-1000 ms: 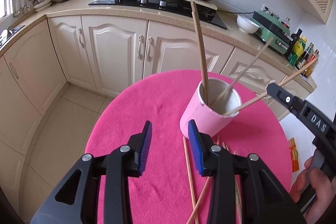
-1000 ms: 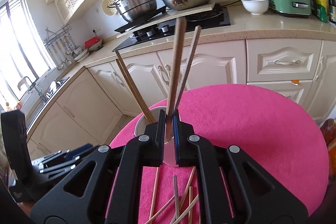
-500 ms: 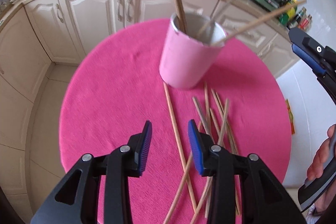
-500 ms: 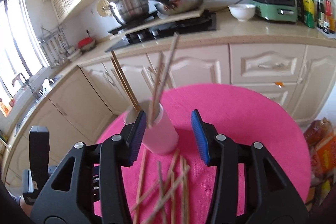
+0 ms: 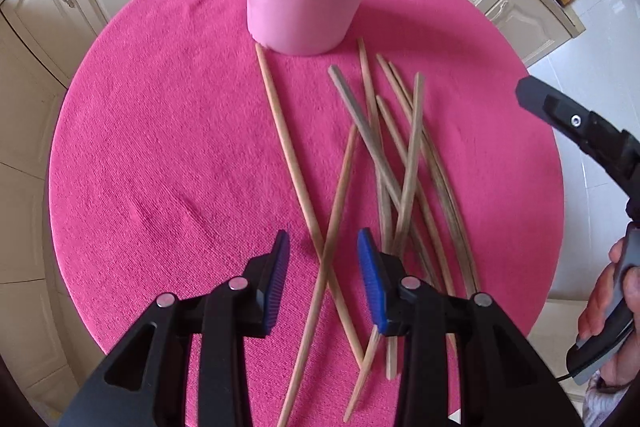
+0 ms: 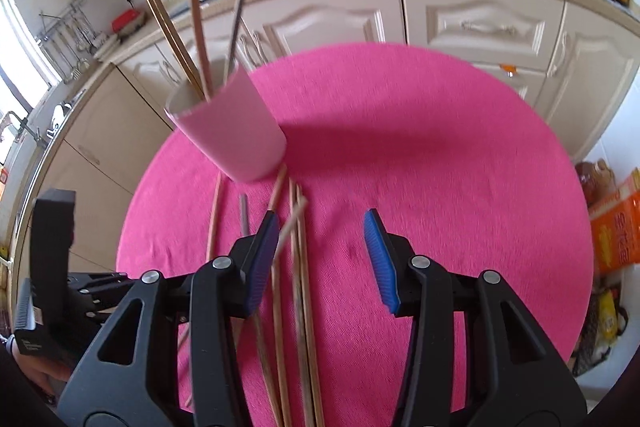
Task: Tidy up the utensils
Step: 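Grasp a chopstick on the table with the left gripper while the right gripper moves back down, then close the right gripper on a chopstick while the left gripper holds its chopstick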
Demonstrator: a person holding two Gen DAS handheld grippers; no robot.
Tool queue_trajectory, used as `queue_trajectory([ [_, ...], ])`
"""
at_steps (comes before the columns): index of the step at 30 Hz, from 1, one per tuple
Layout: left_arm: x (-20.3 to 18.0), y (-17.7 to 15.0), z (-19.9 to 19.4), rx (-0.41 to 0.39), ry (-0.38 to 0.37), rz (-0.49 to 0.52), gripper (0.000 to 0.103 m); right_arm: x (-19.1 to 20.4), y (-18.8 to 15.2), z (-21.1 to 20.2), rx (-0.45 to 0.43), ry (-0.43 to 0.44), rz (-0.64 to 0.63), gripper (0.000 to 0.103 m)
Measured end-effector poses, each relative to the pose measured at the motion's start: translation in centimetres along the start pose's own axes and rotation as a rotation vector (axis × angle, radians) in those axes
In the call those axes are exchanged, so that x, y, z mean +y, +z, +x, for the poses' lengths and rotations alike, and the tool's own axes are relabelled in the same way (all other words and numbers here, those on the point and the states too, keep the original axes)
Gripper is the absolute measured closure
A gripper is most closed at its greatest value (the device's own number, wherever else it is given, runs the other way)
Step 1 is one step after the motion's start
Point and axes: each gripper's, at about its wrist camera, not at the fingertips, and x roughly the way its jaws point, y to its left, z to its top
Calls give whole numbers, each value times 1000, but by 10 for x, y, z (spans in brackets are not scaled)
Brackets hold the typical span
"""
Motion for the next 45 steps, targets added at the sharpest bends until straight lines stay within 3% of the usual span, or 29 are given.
queue_trajectory([
  [2, 0, -2, 3, 11, 14, 6, 69, -2, -3, 5, 31, 0, 9, 58],
  [6, 0, 0, 10, 25, 29, 4, 85, -2, -7, 8, 61, 0, 3, 59],
  [10, -1, 4, 13, 22, 31, -2, 94, 0, -8, 12, 90, -1, -6, 59],
  [14, 10, 5, 7, 4, -21, -57, 95, 1, -9, 20, 135, -4, -19, 59],
  [17, 20, 5, 1, -10, -62, -95, 96, 0, -10, 27, 171, -19, -26, 67],
  [24, 50, -6, -17, -51, -116, -179, 97, 6, -14, 50, 266, -12, -75, 73],
  [30, 72, -7, -26, -75, -81, -219, 97, 15, -12, 64, 298, -39, -136, 80],
  [36, 92, -3, -25, -66, -57, -262, 97, 23, -3, 73, 331, -73, -180, 80],
  [41, 90, 0, -22, -27, -77, -251, 96, 31, 8, 82, 368, -122, -235, 80],
  [45, 82, -4, -12, 16, -44, -216, 96, 35, 7, 89, 397, -143, -273, 80],
])
